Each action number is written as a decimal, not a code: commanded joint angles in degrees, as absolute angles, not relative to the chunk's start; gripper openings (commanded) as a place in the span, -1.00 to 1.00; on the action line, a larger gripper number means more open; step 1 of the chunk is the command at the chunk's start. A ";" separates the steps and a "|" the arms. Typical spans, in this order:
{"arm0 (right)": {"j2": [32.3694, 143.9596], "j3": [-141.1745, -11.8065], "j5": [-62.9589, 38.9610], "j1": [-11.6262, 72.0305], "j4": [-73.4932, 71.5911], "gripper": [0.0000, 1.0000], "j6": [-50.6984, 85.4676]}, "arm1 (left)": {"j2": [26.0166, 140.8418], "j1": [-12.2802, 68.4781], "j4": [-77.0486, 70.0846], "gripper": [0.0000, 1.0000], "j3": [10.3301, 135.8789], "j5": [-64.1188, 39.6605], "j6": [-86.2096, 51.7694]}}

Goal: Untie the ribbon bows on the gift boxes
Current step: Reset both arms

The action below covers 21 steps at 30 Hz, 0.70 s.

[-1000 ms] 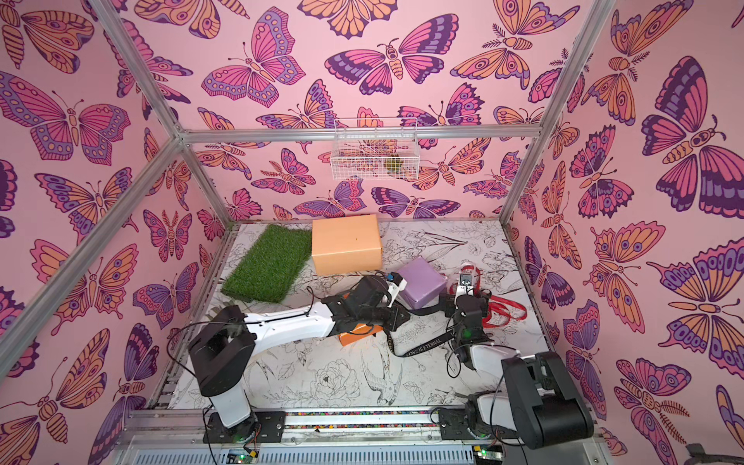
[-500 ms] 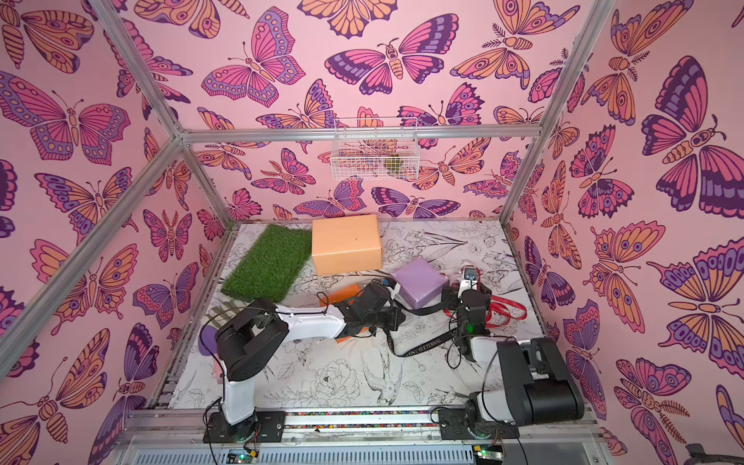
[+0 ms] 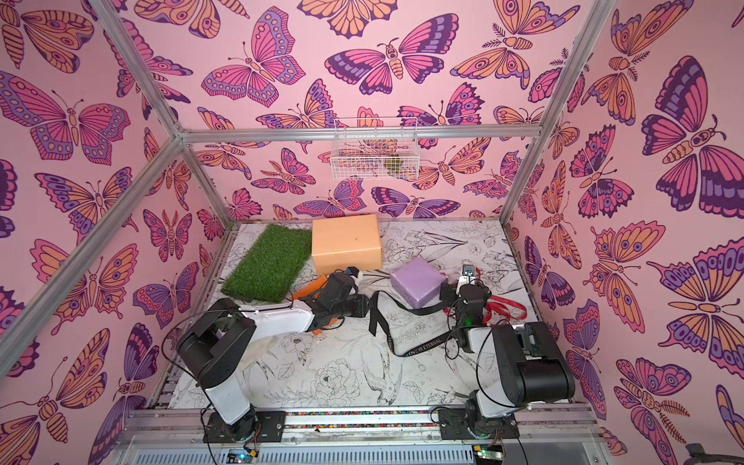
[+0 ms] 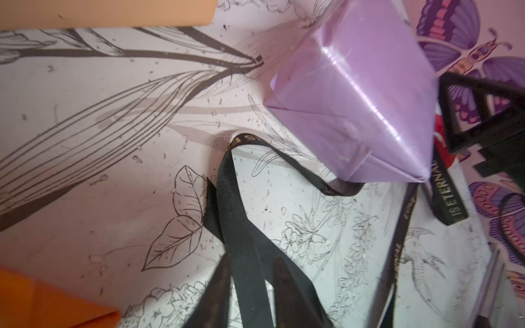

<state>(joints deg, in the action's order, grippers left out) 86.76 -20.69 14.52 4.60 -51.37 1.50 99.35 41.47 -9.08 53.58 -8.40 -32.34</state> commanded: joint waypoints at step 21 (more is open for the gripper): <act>86.41 -21.97 14.59 3.86 -48.82 0.99 2.90 | 62.40 8.59 -18.44 1.00 23.72 16.71 -23.55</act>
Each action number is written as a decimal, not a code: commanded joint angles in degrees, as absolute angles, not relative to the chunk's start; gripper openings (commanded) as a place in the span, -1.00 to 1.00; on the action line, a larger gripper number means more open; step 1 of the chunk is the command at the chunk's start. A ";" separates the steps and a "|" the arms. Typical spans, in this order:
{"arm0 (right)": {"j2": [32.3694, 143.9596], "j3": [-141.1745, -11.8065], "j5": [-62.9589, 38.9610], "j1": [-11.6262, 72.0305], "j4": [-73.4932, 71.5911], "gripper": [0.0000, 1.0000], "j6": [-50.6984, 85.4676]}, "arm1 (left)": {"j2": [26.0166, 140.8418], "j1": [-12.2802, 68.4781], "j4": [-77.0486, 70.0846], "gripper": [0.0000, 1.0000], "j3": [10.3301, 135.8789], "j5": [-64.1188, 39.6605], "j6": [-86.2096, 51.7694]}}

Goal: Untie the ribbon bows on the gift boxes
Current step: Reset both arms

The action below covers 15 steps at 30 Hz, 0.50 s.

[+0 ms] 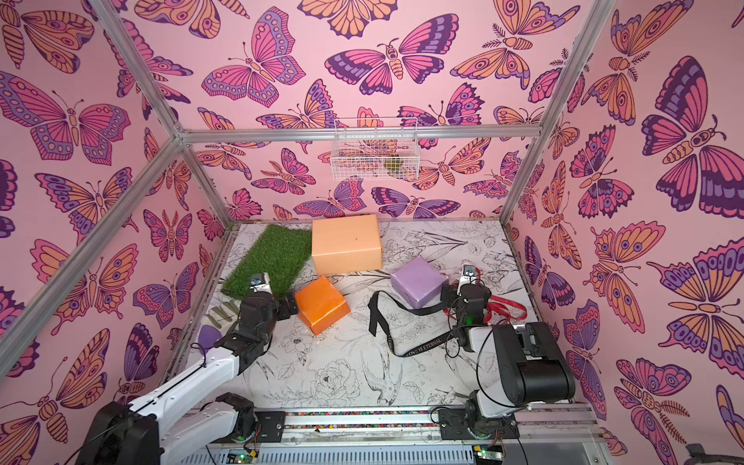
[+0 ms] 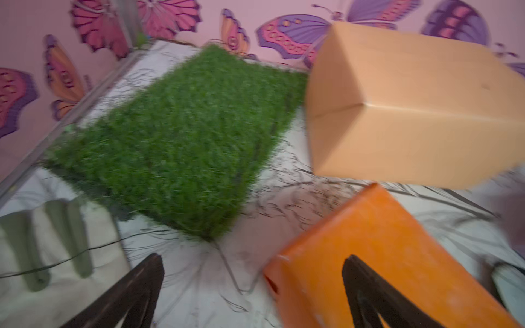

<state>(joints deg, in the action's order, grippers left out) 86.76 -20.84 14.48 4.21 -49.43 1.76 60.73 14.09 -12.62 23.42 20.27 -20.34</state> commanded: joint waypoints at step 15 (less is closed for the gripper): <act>86.40 -21.97 14.57 3.81 -48.72 0.99 2.90 | 75.45 3.58 -44.32 1.00 17.42 8.33 1.34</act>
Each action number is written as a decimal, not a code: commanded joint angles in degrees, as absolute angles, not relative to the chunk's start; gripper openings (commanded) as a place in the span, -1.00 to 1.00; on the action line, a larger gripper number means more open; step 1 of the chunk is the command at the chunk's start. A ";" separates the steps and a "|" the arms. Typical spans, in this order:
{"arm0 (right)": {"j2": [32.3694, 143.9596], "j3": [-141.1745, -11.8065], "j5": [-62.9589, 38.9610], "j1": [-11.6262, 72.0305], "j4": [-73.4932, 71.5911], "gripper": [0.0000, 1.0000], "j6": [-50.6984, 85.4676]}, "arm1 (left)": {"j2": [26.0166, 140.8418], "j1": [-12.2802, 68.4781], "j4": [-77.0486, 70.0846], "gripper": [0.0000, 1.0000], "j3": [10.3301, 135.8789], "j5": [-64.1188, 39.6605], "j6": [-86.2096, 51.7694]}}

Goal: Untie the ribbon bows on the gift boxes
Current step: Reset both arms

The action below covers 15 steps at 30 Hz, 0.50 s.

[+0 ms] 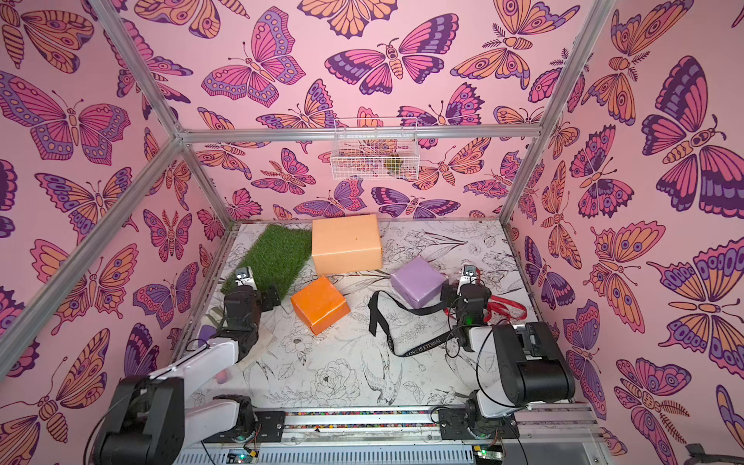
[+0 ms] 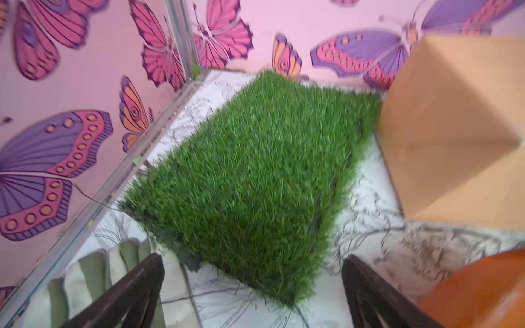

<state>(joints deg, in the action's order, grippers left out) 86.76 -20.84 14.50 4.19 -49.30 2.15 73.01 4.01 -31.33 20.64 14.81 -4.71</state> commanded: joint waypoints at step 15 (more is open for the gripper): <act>86.65 -22.59 13.57 3.29 -47.89 0.99 3.16 | 88.17 0.88 -66.25 1.00 12.22 0.71 3.48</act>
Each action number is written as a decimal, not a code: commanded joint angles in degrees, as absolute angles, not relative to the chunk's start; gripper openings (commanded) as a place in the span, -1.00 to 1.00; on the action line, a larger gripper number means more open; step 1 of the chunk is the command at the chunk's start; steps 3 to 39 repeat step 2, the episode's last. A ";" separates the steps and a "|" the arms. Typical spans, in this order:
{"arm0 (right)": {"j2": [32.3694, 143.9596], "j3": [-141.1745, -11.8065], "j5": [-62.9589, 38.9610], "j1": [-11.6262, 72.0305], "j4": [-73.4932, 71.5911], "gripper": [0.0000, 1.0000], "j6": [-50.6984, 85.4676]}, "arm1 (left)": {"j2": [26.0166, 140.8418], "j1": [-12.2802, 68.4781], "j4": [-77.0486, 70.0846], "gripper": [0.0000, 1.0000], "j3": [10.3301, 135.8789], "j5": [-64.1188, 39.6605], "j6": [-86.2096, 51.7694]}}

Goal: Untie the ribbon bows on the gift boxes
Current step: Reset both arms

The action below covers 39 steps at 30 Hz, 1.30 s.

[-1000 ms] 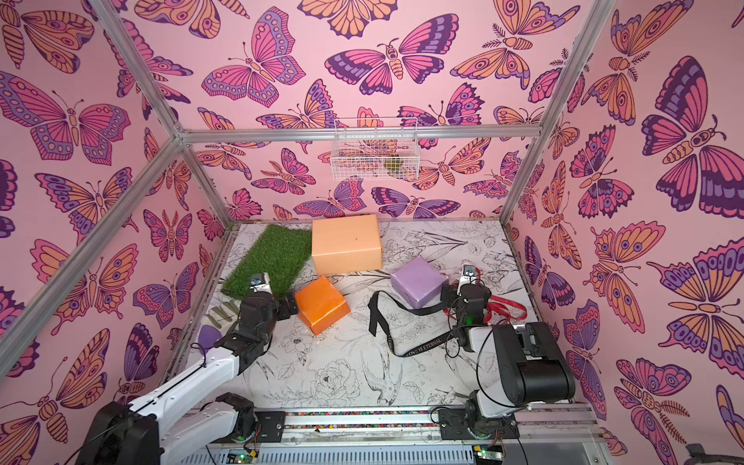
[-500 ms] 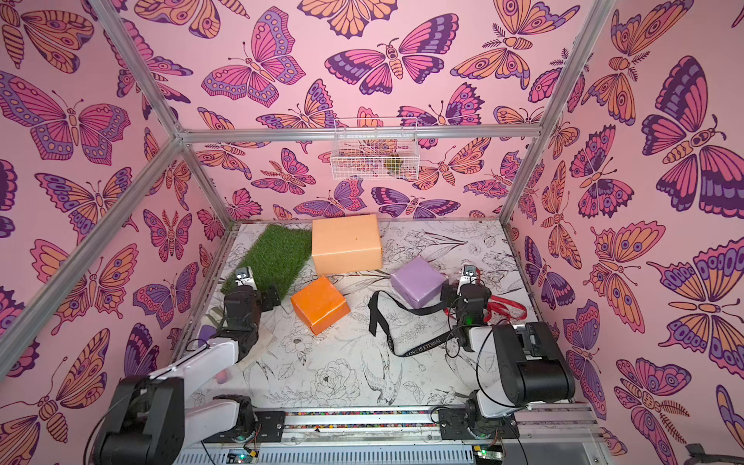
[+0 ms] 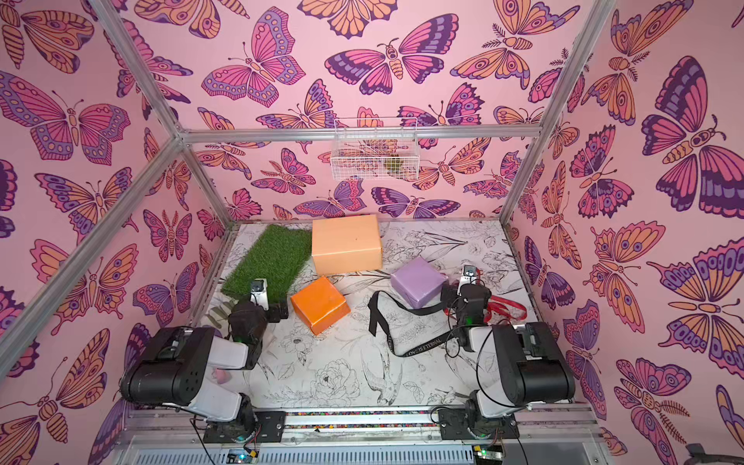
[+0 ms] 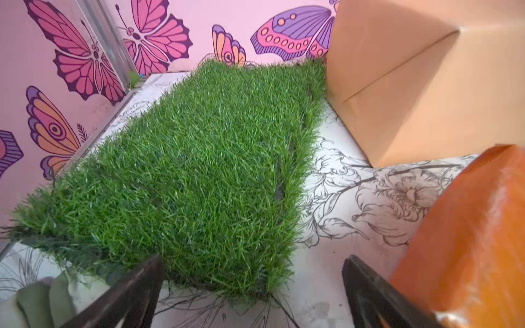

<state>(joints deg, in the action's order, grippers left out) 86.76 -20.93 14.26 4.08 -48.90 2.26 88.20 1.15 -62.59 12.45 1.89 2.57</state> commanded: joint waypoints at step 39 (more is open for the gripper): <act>86.48 -22.52 12.96 2.91 -47.62 0.99 3.41 | 89.32 0.87 -67.25 1.00 12.64 0.82 3.79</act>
